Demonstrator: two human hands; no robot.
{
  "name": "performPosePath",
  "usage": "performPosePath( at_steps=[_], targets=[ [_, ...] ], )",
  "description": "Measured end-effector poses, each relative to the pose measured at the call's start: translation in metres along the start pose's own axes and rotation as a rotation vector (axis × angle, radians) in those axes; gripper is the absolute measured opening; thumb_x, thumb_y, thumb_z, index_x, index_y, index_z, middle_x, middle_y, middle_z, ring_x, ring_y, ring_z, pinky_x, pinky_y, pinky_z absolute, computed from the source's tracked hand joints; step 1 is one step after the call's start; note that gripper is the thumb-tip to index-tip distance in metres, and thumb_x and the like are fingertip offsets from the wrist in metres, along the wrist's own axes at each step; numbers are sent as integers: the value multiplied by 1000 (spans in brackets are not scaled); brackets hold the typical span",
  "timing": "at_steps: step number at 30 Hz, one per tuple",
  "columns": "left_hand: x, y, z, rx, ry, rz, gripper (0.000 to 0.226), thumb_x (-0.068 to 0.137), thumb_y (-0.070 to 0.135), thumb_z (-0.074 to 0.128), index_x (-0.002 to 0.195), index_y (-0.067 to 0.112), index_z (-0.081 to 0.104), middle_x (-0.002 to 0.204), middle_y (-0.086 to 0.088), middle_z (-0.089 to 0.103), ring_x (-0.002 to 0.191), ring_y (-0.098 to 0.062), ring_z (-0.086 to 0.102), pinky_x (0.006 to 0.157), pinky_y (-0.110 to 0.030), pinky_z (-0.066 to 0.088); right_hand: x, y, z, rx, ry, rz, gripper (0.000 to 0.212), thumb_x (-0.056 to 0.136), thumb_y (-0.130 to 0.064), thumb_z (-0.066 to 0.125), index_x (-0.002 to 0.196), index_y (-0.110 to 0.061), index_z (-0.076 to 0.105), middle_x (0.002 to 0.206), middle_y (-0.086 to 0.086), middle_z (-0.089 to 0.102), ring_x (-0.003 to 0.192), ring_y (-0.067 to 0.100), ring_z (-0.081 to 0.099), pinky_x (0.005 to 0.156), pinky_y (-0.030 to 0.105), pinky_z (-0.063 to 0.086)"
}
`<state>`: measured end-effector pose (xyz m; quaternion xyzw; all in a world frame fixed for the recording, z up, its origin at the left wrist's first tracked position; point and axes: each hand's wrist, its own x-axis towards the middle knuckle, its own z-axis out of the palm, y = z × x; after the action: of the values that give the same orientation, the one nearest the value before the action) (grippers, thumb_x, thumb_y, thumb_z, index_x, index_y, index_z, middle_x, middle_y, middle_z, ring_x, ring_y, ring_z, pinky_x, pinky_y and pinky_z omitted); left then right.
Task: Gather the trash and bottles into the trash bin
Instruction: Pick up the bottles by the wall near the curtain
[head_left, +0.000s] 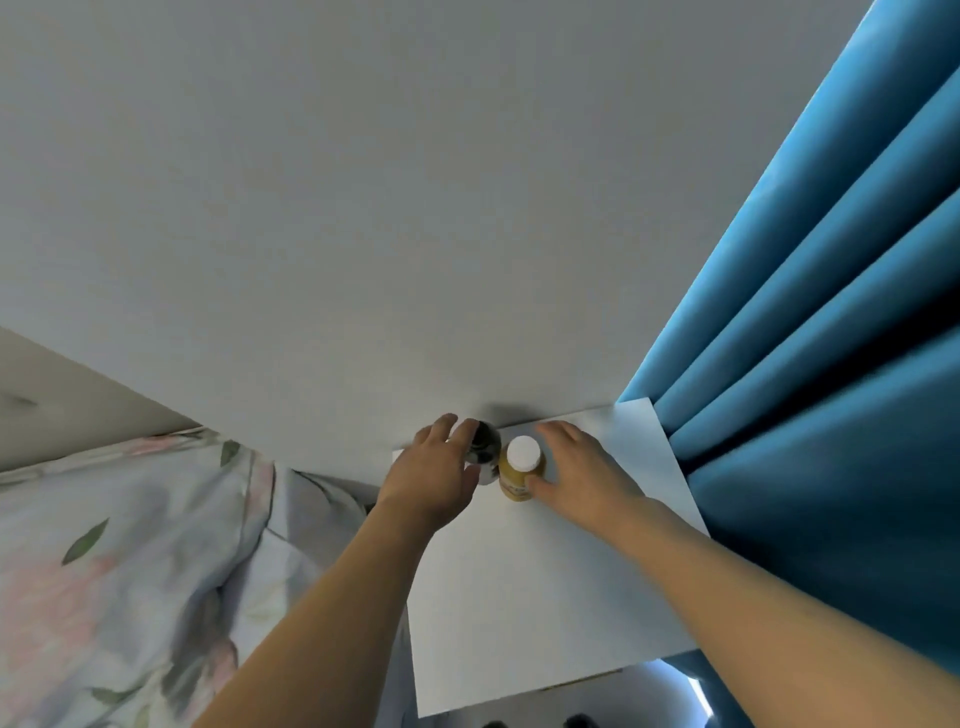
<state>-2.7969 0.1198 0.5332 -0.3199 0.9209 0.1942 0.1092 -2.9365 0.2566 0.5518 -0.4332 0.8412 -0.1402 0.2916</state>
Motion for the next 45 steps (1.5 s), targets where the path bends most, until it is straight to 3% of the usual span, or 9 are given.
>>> performPosePath(
  at_steps=[5,11,17,27,31,40,45],
  targets=[
    [22,-8,14,-18,36,30,45,98,30,42,142,28,32,143,6,40,124,-22,43,88,-38,49,16,5,21,5,42,-9,49,88,-43,57,130,-18,50,134,0,50,123,19,46,99,28,40],
    [33,-6,23,44,46,59,24,98,30,43,118,17,49,121,1,49,105,-23,46,74,-37,49,24,8,27,-94,71,24,41,85,-42,59,119,-20,53,122,0,52,110,21,53,89,32,48],
    [13,-4,5,65,18,30,24,97,21,43,119,15,51,117,-2,50,106,-24,48,76,-37,49,10,-3,10,-65,1,119,39,79,-42,62,105,-16,49,107,0,49,97,23,56,75,31,47],
    [-101,68,-155,-12,180,-26,30,94,25,51,119,10,57,117,-8,52,105,-30,53,81,-38,47,-105,-82,-135,-29,40,10,36,78,-41,64,94,-17,43,102,2,54,93,25,56,72,32,43],
    [-146,88,-195,-4,225,-49,25,91,21,49,109,8,60,108,-9,53,96,-32,56,77,-40,48,-153,-99,-170,-56,17,26,40,76,-39,66,99,-15,42,100,4,54,89,26,55,66,32,42],
    [-200,77,-210,-30,283,-145,24,88,23,55,106,8,61,102,-7,53,86,-29,57,73,-37,49,-185,-117,-175,-213,-67,-27,36,72,-48,63,91,-22,47,84,-3,52,81,21,55,61,28,45],
    [-234,50,-209,-28,265,-196,25,86,22,55,105,7,61,103,-9,54,88,-31,58,73,-38,48,-181,-160,-158,-240,-121,-108,33,74,-48,63,92,-22,51,90,1,57,82,21,57,61,27,46]
  ],
)
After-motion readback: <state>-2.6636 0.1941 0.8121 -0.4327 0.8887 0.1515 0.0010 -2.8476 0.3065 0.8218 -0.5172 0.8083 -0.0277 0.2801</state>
